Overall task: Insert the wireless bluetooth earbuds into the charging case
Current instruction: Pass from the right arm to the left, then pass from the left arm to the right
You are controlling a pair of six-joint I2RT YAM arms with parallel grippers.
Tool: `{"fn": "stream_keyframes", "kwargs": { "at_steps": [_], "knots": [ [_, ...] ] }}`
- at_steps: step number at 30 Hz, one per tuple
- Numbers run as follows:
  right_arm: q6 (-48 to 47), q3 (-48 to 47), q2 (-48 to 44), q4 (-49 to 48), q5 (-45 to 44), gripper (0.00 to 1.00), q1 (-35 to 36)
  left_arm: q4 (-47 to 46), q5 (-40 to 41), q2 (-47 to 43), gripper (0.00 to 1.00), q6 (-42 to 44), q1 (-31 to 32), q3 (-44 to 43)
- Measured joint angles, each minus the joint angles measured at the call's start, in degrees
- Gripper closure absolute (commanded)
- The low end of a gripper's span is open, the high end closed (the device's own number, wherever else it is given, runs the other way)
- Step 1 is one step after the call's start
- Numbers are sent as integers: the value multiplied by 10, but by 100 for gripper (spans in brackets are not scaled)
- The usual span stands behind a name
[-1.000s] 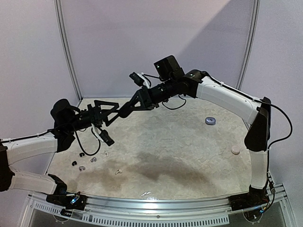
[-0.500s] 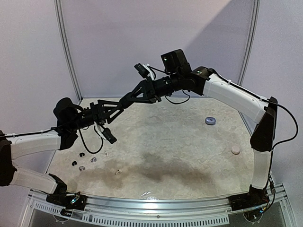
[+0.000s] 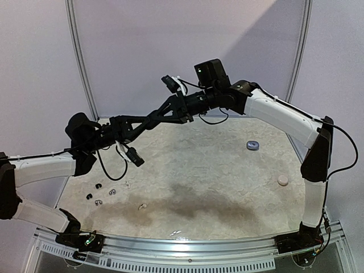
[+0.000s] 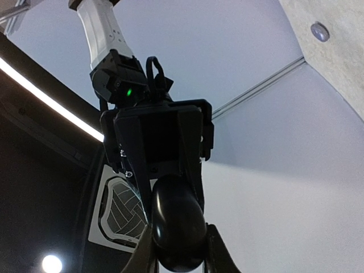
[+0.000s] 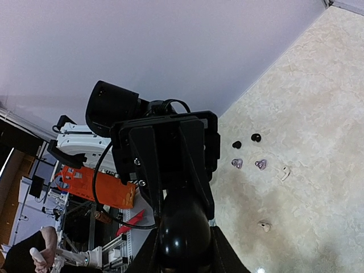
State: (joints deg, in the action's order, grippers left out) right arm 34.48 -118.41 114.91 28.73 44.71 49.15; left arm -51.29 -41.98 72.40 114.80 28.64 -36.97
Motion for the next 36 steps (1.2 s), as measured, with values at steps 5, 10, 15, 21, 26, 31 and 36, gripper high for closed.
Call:
{"fn": "stream_keyframes", "kwargs": {
  "at_steps": [5,10,15,21,26,31,36],
  "knots": [
    [-3,0,0,-6,9,45,-1,-9,5,0,100,-12,2,-1],
    [-17,12,-4,0,-27,18,-7,35,35,-26,100,-82,10,-2],
    [-52,101,-71,-27,-72,15,-18,278,65,-89,100,-270,14,-81],
    [-142,201,-182,-91,-108,14,-30,491,51,-90,100,-591,12,-214],
    [-233,213,-206,-131,-113,14,-10,518,-21,-81,100,-855,-8,-217],
    [-321,212,-205,-134,-116,13,29,512,-107,-76,100,-1008,-19,-219],
    [-380,179,-178,-125,-126,22,58,510,-156,-74,100,-1060,-19,-219]
  ]
}}
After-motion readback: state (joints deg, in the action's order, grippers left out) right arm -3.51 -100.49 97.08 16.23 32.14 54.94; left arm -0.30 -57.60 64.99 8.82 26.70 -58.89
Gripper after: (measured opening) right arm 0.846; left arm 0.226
